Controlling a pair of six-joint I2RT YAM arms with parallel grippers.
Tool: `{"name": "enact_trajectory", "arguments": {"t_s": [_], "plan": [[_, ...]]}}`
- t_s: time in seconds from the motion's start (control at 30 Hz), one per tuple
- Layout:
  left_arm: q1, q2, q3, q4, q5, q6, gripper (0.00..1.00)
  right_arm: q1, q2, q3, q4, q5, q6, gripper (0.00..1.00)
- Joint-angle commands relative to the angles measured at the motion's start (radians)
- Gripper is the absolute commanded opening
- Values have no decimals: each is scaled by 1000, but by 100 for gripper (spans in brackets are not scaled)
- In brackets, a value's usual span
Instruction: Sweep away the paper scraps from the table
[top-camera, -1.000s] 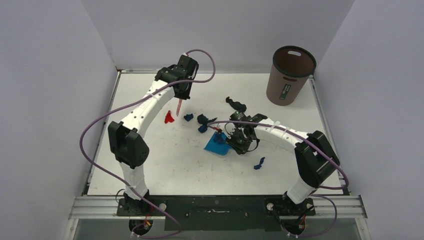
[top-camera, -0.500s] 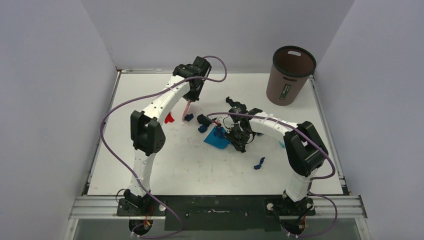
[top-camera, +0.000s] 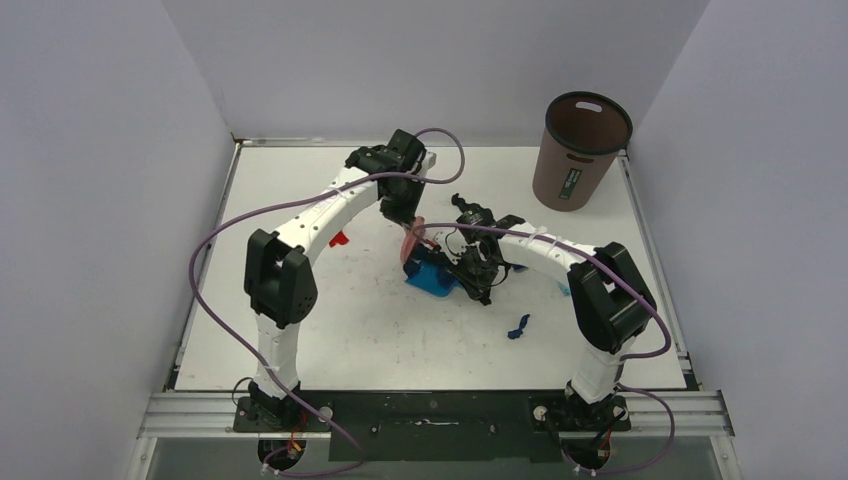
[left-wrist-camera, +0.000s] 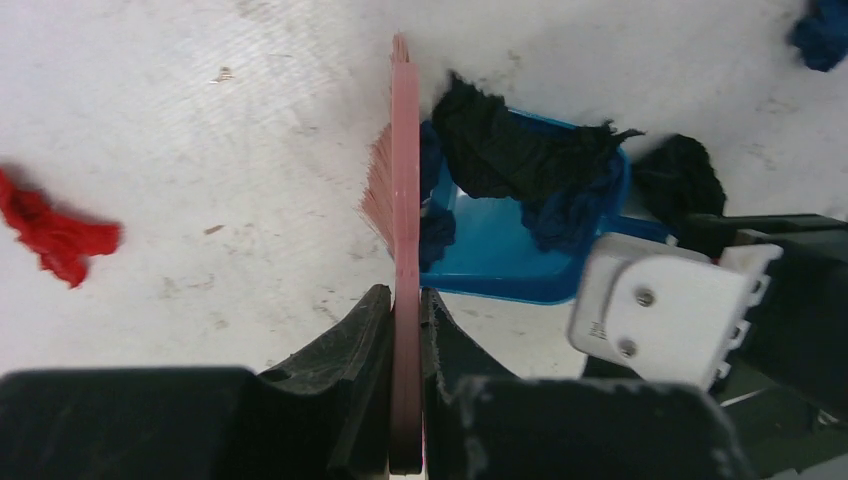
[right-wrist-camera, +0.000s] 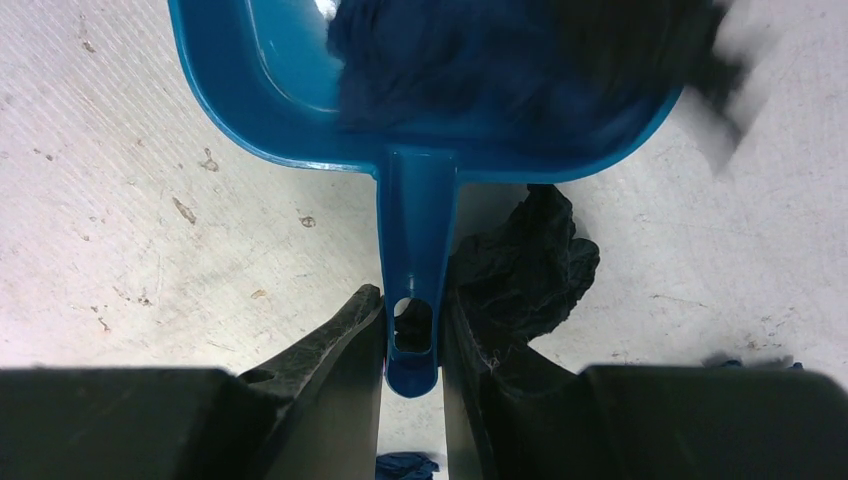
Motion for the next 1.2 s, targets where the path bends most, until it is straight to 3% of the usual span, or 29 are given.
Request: {"name": "enact_trajectory", "arguments": {"t_s": [0.0,0.7,1.17], "plan": [[-26,-72,-65,85,165,-52,0,-6,-25,8,50,-1,-6,18],[-28,-305,-86,129,111,-168,0,-19,-179,-33,52,-61,-40,17],[-15,-507,-112,69,-46,-154,0,-27,-262,40,-25,-30,-73,17]]}}
